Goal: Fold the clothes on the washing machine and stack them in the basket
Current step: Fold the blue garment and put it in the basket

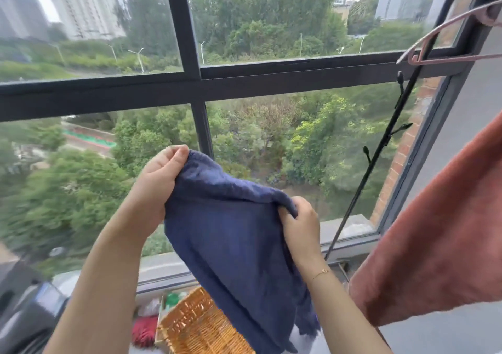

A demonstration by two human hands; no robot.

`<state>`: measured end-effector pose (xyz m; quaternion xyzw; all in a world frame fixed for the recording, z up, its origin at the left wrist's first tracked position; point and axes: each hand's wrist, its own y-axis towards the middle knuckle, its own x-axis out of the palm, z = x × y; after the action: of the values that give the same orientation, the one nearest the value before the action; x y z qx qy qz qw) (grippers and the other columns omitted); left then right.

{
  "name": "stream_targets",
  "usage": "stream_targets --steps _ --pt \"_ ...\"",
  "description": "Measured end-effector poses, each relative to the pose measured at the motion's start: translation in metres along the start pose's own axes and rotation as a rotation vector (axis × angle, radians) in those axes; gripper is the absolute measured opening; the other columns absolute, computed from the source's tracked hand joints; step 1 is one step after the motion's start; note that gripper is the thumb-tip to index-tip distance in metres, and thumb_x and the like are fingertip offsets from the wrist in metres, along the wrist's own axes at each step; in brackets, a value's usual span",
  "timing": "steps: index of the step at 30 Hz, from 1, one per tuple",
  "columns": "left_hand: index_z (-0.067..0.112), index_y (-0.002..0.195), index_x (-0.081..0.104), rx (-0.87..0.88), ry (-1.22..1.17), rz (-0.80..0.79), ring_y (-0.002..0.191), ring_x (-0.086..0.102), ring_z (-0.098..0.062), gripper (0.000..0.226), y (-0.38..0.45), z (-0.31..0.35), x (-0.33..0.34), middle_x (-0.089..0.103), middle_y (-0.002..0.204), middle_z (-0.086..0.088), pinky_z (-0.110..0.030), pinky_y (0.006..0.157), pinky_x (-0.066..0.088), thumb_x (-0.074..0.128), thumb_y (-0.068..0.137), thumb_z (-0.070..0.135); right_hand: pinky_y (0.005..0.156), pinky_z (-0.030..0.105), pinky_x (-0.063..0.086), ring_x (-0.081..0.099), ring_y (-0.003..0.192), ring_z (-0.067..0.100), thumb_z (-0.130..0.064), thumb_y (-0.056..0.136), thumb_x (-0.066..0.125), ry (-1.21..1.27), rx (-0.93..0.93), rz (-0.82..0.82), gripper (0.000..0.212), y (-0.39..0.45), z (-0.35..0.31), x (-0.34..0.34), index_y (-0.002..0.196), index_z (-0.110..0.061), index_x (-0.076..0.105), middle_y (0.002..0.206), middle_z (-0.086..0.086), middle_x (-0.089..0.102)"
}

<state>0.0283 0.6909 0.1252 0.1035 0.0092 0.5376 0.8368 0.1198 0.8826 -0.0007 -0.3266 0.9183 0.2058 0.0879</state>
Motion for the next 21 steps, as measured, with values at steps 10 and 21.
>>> stream_targets --steps 10,21 --pt "0.021 0.101 0.066 -0.040 0.404 0.221 0.085 0.066 -0.005 0.049 -0.092 -0.029 -0.108 0.074 0.092 0.007 -0.019 0.080 0.052 0.086 0.057 0.030 0.063 0.020 0.039 0.050 0.065 -0.010 -0.003 0.097 0.041 0.392 -0.097 -0.156 0.014 -0.030 -0.076 0.081 0.099 -0.012 0.051 0.078 -0.012 0.058" --pt "0.019 0.086 0.068 -0.070 0.211 0.907 0.071 0.067 -0.008 0.015 -0.178 -0.022 -0.171 0.072 0.070 0.011 -0.017 0.066 0.053 0.056 0.095 0.015 0.059 0.029 0.033 0.038 0.061 0.004 -0.008 0.095 0.049 0.388 -0.243 -0.606 0.020 -0.084 -0.119 0.176 0.076 -0.011 0.053 0.062 -0.011 0.050"
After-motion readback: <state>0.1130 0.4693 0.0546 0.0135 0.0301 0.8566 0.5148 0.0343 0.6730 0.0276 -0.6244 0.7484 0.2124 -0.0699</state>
